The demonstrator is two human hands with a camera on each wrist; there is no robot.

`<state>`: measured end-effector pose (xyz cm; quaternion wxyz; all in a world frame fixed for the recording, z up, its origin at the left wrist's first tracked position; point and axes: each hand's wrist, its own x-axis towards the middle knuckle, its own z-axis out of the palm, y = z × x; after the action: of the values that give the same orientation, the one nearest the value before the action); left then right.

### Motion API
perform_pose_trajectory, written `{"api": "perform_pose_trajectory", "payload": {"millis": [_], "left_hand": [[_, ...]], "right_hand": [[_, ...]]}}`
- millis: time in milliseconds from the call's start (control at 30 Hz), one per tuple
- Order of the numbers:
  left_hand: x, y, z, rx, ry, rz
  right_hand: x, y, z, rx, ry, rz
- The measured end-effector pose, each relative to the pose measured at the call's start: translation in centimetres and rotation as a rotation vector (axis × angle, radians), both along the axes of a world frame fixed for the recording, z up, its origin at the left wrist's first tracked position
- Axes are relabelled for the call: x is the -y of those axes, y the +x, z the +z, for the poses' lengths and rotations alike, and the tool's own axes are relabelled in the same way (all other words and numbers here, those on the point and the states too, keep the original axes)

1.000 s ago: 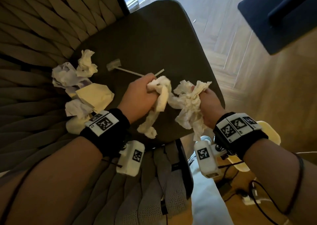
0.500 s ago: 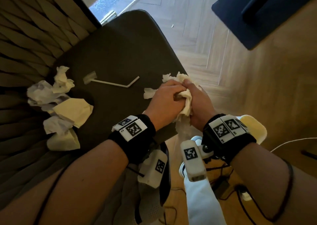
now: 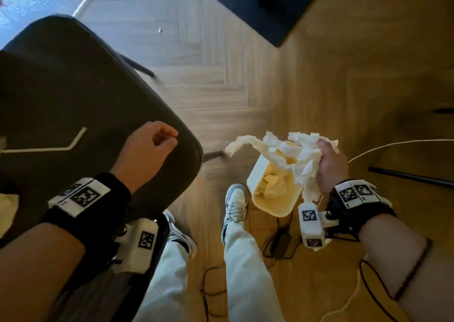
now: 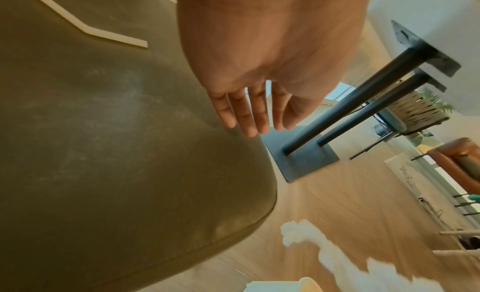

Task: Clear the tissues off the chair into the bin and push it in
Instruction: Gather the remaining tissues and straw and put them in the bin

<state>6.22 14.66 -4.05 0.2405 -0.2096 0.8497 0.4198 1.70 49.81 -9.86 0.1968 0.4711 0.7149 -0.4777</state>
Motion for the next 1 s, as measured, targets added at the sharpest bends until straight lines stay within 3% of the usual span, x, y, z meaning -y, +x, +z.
{"api": "perform_pose_trajectory", "payload": {"millis": [100, 233, 367, 500, 567, 767, 867, 1000], "left_hand": [[-0.5, -0.6, -1.0, -0.009, -0.081, -0.04], [0.9, -0.7, -2.6, -0.038, -0.22, -0.154], [4.3, -0.3, -4.5, -0.091, -0.256, -0.056], [3.8, -0.2, -3.5, -0.14, -0.285, -0.083], [3.2, 0.2, -2.5, -0.123, -0.272, -0.044], [4.8, 3.2, -0.3, 0.019, -0.376, -0.014], [8.4, 6.5, -0.2, 0.244, -0.413, -0.047], [11.7, 9.9, 0.4, 0.473, -0.405, -0.164]], "right_hand": [[-2.9, 1.5, -4.5, 0.112, 0.147, 0.024], [-3.0, 3.3, -10.3, 0.251, 0.195, -0.005], [-1.5, 4.6, -14.9, 0.301, 0.161, -0.051], [-0.7, 5.0, -15.9, 0.368, 0.063, 0.079], [-0.3, 4.9, -14.9, 0.385, 0.022, 0.111], [3.6, 3.8, -8.6, 0.207, -0.147, 0.245], [8.1, 3.7, -4.1, 0.086, -0.29, 0.219], [14.3, 4.1, 1.3, -0.101, -0.314, 0.303]]}}
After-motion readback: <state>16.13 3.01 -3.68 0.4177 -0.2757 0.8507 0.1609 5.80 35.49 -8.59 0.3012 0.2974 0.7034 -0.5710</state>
